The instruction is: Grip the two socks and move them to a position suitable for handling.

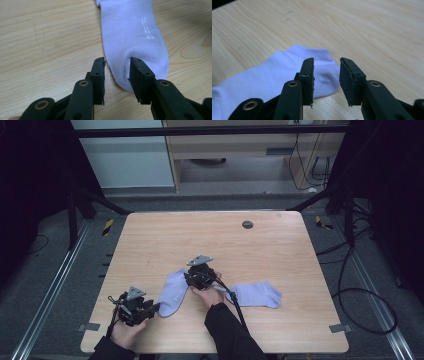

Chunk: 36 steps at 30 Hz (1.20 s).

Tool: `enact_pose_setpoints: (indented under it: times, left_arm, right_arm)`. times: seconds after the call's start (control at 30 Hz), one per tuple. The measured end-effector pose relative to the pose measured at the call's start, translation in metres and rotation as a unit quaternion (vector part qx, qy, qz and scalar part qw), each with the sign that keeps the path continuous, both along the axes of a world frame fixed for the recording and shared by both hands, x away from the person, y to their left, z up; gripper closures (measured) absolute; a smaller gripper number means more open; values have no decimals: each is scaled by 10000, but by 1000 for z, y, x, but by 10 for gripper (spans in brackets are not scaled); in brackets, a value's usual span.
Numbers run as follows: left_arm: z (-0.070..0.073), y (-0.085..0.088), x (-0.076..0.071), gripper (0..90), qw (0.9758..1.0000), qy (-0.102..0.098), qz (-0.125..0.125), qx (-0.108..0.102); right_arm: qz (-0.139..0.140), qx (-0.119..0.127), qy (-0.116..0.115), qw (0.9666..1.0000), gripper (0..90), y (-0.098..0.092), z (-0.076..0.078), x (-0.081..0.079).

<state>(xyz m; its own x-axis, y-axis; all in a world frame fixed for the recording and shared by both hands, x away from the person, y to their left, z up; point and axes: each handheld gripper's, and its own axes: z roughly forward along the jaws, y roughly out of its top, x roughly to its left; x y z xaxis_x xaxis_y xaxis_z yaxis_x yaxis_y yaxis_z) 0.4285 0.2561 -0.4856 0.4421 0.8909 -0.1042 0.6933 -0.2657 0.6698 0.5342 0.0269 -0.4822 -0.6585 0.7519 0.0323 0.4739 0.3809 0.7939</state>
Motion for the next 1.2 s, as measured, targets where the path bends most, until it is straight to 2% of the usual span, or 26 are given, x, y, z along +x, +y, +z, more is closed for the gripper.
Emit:
enact_pose_setpoints:
  times: [0.3,0.43,0.53,0.63,0.7,0.77,0.9,0.93,1.03,1.13,1.2]
  left_arm:
    - [-3,-3,1,700,9999,131,0,74]
    - [-4,-4,1,766,9999,141,-11,73]
    - [-4,-4,2,803,9998,187,-40,73]
    - [-4,-4,3,849,9997,222,-69,17]
    - [-1,-3,4,857,9998,187,-49,-8]
    - [4,0,7,859,10000,49,15,-2]
    - [12,11,20,860,9996,-163,245,56]
    - [12,13,25,860,9994,-181,293,80]
    - [11,16,31,860,9993,-178,282,155]
    - [10,16,34,858,9989,-198,206,363]
    - [10,16,35,857,9988,-212,222,383]
  right_arm:
    - [-72,-175,205,9996,685,1,-16,10]
    - [-79,-224,221,9995,754,1,-20,13]
    - [-71,-216,247,9994,865,2,-20,12]
    - [-29,-237,243,9994,883,2,-18,11]
    - [-21,-169,244,9996,885,1,-14,8]
    - [19,-70,187,9998,885,-2,-9,4]
    - [99,29,92,9999,884,-7,1,-11]
    - [117,76,78,9999,883,-10,3,-21]
    - [133,71,97,9998,883,-12,3,-28]
    - [110,-16,154,9998,882,-15,1,-43]
    - [106,-37,159,9998,882,-15,0,-45]
